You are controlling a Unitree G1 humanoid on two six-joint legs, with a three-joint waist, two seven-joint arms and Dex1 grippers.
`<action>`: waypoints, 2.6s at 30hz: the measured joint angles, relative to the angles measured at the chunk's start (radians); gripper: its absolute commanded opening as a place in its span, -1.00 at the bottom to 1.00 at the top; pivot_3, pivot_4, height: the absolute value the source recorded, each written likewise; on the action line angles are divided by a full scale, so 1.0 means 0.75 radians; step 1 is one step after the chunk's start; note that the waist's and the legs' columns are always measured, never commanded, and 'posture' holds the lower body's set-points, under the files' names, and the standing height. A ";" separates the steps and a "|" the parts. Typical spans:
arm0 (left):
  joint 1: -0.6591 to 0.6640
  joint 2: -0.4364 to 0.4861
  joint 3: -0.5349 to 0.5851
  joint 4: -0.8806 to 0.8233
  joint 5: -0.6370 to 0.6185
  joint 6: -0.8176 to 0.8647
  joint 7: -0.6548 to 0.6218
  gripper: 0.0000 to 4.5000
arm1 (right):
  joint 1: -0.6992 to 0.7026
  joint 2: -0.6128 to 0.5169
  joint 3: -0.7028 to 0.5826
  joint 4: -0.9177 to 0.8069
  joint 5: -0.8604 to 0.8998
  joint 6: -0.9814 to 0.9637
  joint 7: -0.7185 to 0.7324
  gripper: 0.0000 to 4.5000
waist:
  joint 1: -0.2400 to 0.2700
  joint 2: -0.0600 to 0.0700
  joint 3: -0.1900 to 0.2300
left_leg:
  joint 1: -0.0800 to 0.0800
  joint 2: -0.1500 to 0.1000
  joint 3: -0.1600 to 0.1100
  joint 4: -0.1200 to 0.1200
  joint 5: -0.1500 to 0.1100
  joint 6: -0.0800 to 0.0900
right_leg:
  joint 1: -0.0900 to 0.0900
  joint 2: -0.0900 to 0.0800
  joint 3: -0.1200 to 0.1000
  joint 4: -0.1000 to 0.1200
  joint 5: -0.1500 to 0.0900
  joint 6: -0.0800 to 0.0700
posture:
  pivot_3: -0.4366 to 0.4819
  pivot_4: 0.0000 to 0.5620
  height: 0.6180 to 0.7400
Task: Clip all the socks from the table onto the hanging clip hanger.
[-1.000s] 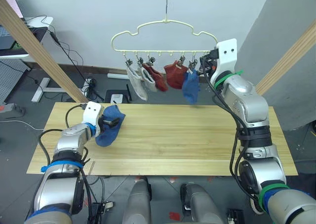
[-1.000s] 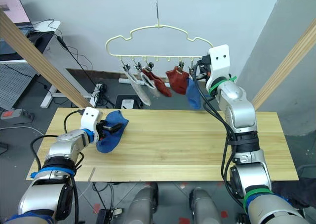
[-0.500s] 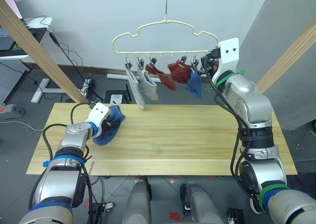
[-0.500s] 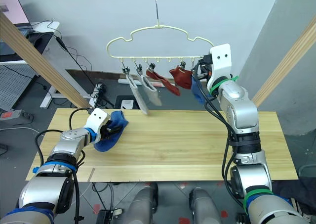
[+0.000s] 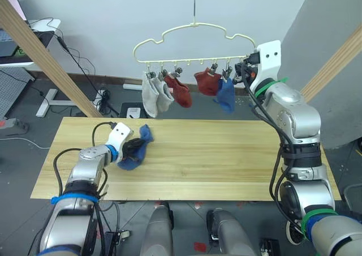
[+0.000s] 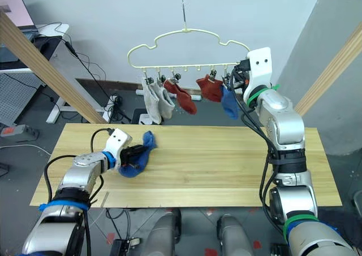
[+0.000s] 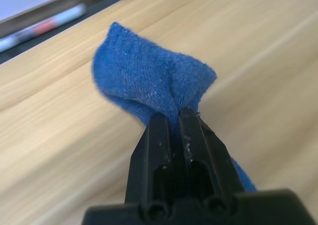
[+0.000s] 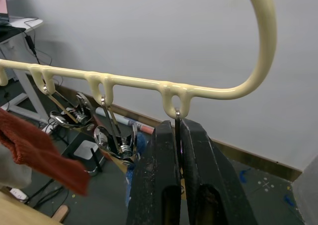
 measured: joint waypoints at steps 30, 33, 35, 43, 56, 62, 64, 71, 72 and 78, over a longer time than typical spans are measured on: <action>-0.201 -0.579 -0.278 -0.509 -0.172 0.091 0.154 -0.99 | -0.300 0.113 -0.566 -0.129 0.433 1.114 -0.160 -1.00 | -0.028 0.001 0.001 | -0.002 -0.002 -0.002 0.003 0.000 0.001 | 0.002 0.001 -0.001 -0.002 0.000 0.000 | -0.13 0.01 1.00; -0.232 -0.601 -0.278 -0.487 -0.158 0.071 0.175 -0.99 | -0.300 0.119 -0.575 -0.145 0.433 1.127 -0.163 -1.00 | -0.034 0.001 0.001 | -0.002 -0.002 -0.002 0.002 0.000 0.001 | 0.002 0.002 -0.001 -0.002 0.000 0.000 | -0.13 0.01 1.00; -0.234 -0.604 -0.275 -0.476 -0.155 0.058 0.178 -0.99 | -0.300 0.120 -0.583 -0.153 0.434 1.135 -0.163 -1.00 | -0.038 0.001 0.001 | -0.002 -0.001 -0.002 0.002 0.000 0.001 | 0.002 0.002 -0.001 -0.002 0.000 0.000 | -0.13 0.01 1.00; -0.293 -0.612 -0.249 -0.419 -0.148 0.004 0.205 -0.99 | -0.300 0.145 -0.589 -0.157 0.433 1.141 -0.172 -1.00 | -0.038 0.001 0.001 | -0.002 -0.002 -0.002 0.003 0.000 0.001 | 0.002 0.002 -0.001 -0.002 0.000 0.000 | -0.12 0.01 1.00; -0.296 -0.625 -0.265 -0.427 -0.145 0.002 0.178 -0.22 | -0.249 0.073 -0.536 -0.203 0.434 1.092 -0.122 0.98 | -0.037 0.001 0.001 | -0.002 -0.002 -0.002 0.003 0.000 0.001 | 0.002 0.002 -0.001 -0.002 0.000 0.000 | -0.12 0.00 1.00; -0.301 -0.585 -0.292 -0.404 -0.088 0.004 0.172 0.63 | -0.037 -0.111 -0.417 -0.369 0.440 0.903 0.012 1.00 | -0.042 0.001 0.001 | -0.002 -0.002 -0.002 0.003 0.000 0.001 | 0.002 0.002 0.000 -0.002 0.000 0.000 | -0.13 0.00 1.00; -0.290 -0.562 -0.307 -0.398 -0.071 0.004 0.162 0.91 | 0.063 -0.164 -0.366 -0.422 0.439 0.831 0.060 1.00 | -0.043 0.000 0.001 | -0.002 -0.002 -0.002 0.003 0.000 0.001 | 0.002 0.002 0.000 -0.002 0.000 0.000 | -0.14 0.00 1.00; -0.124 -0.395 -0.288 -0.500 -0.067 0.054 0.131 0.99 | 0.465 -0.304 -0.178 -0.557 0.363 0.492 0.179 1.00 | -0.050 0.000 0.001 | 0.000 0.000 -0.002 0.004 0.000 0.000 | 0.003 0.004 0.001 0.000 0.000 0.001 | -0.11 0.00 1.00; -0.067 -0.337 -0.259 -0.535 -0.071 0.075 0.124 0.99 | 0.538 -0.325 -0.150 -0.569 0.344 0.439 0.201 1.00 | -0.052 0.001 0.001 | 0.001 0.000 -0.002 0.003 0.000 0.000 | 0.003 0.004 0.002 0.000 0.000 0.001 | -0.11 0.00 1.00; 0.313 -0.117 0.018 -0.718 -0.120 0.216 0.209 0.99 | 0.858 -0.332 -0.072 -0.532 0.224 0.125 0.250 1.00 | -0.054 0.001 0.001 | 0.004 0.000 -0.002 0.007 0.000 0.000 | 0.006 0.002 0.001 0.003 -0.003 0.006 | 0.00 -0.01 1.00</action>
